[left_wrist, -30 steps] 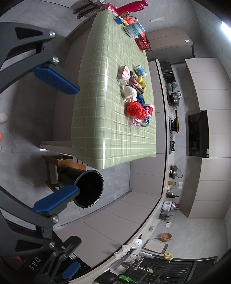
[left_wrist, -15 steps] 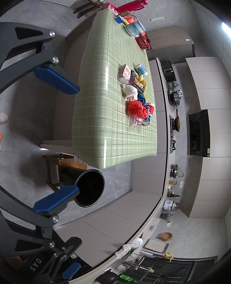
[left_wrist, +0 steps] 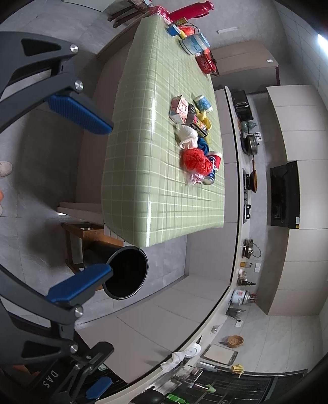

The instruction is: Collect trash

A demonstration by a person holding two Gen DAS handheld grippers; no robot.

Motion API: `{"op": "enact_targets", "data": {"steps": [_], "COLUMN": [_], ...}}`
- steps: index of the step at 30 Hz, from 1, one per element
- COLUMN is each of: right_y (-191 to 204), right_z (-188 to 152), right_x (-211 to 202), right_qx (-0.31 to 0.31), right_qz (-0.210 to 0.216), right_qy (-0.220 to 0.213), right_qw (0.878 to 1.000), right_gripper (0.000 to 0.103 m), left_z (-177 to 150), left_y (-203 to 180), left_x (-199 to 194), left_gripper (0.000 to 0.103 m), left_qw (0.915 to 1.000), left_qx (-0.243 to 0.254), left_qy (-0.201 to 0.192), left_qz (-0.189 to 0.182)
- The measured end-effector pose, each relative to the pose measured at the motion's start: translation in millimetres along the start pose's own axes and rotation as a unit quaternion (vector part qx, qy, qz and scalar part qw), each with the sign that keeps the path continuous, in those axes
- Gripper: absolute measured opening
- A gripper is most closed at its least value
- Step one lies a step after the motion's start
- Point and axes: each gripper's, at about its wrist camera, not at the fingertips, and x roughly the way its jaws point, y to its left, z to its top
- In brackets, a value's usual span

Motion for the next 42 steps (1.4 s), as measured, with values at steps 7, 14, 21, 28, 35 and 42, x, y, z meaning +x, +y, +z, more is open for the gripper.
{"op": "enact_targets", "data": {"steps": [7, 14, 21, 28, 35, 42], "right_y": [2, 4, 5, 10, 11, 11], "right_z": [1, 1, 2, 4, 5, 6], "right_x": [0, 0, 1, 4, 6, 8], "right_qx": [-0.001, -0.002, -0.002, -0.005, -0.003, -0.004], "right_qz": [0.001, 0.001, 0.001, 0.002, 0.002, 0.002], "right_qy": [0.001, 0.002, 0.001, 0.002, 0.003, 0.003], "right_qw": [1.000, 1.000, 1.000, 1.000, 1.000, 1.000], "right_gripper": [0.103, 0.103, 0.103, 0.103, 0.103, 0.103], "left_z": [1, 1, 1, 2, 4, 5], "left_y": [2, 2, 2, 2, 3, 7], "left_x": [0, 0, 1, 2, 3, 6], "left_gripper": [0.103, 0.103, 0.103, 0.103, 0.103, 0.103], "left_qw": [1.0000, 1.0000, 1.0000, 1.0000, 1.0000, 1.0000], "left_qx": [0.001, 0.003, 0.003, 0.004, 0.002, 0.000], "left_qy": [-0.001, 0.001, 0.001, 0.000, 0.002, 0.003], "left_qz": [0.000, -0.001, -0.001, 0.000, 0.000, 0.002]}}
